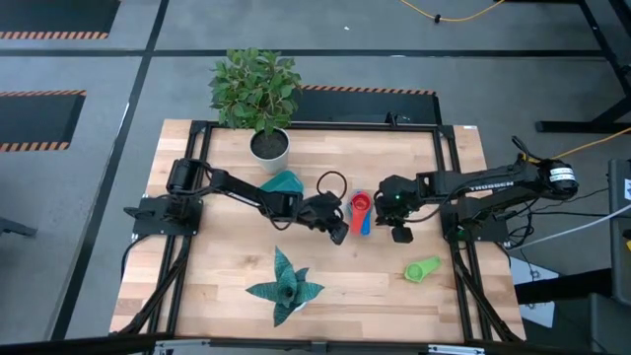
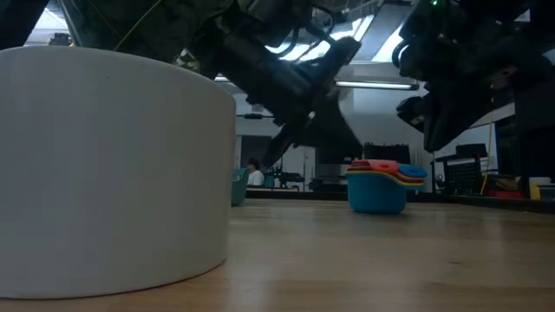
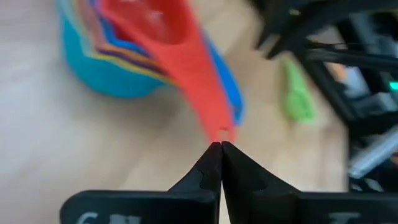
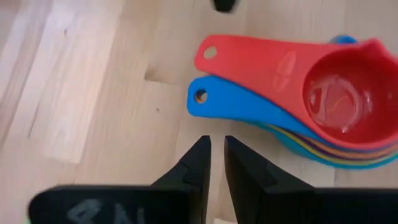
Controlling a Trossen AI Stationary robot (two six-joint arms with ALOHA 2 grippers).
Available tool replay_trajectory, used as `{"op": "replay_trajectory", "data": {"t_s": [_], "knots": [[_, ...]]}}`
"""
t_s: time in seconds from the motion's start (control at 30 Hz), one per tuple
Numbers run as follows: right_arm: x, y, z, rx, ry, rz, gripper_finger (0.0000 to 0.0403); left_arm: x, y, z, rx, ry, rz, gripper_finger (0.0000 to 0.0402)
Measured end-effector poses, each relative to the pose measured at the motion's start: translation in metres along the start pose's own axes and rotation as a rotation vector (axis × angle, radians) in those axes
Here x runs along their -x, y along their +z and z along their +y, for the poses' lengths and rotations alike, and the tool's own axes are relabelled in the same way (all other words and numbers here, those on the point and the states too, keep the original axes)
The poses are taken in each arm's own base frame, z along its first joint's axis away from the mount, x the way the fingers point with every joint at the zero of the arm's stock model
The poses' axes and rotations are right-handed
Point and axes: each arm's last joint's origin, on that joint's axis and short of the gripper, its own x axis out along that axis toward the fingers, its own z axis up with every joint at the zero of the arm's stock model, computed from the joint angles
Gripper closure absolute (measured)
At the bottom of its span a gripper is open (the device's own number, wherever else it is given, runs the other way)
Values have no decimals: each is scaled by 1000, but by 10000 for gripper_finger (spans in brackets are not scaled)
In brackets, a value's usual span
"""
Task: Nest measuring cups in basket
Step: Stack the red measuring cup on top of the blue measuring cup
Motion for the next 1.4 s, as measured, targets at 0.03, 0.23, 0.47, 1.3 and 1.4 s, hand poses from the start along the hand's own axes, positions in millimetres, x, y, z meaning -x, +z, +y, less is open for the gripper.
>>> {"op": "replay_trajectory", "data": {"t_s": [0.03, 0.23, 0.47, 1.3, 1.4], "knots": [[0, 1, 1, 4, 1, -6, 351, 0, -1, 2, -1, 30, -8, 400], [-3, -2, 0, 8, -69, -3, 351, 1, -6, 10, -15, 168, -8, 400], [-23, -26, -3, -19, -97, -39, 351, 1, -6, 12, -13, 193, -20, 400], [-30, -29, -5, -51, -95, -117, 351, -24, -22, 10, 151, 71, -120, 401], [-30, -28, -5, -50, -95, -122, 351, -24, -21, 9, 154, 56, -128, 401]]}}
